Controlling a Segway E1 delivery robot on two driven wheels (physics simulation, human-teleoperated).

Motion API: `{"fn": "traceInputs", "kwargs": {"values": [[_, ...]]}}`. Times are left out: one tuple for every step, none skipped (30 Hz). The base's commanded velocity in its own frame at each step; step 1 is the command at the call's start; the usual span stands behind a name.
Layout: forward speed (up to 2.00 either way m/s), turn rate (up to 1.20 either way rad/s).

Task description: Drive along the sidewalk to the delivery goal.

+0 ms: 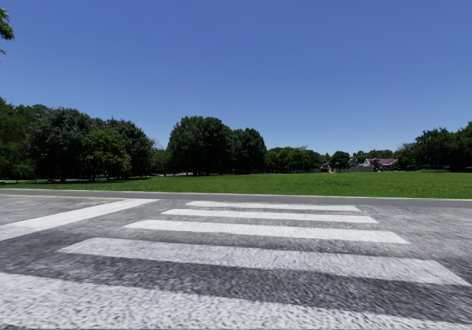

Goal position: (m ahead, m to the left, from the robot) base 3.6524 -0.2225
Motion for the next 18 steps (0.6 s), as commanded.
{"fn": "traceInputs", "kwargs": {"values": [[2.00, 0.00], [2.00, 0.00], [2.00, 0.00], [2.00, 0.00], [1.97, 0.00], [1.97, 0.00], [1.97, 0.00], [1.96, 0.00], [1.96, 0.00], [1.96, 0.00], [1.96, 0.00], [1.96, -0.06], [1.96, -0.11], [1.96, -0.12], [1.95, -0.12], [1.94, -0.12], [1.93, -0.12], [1.93, -0.12]]}}
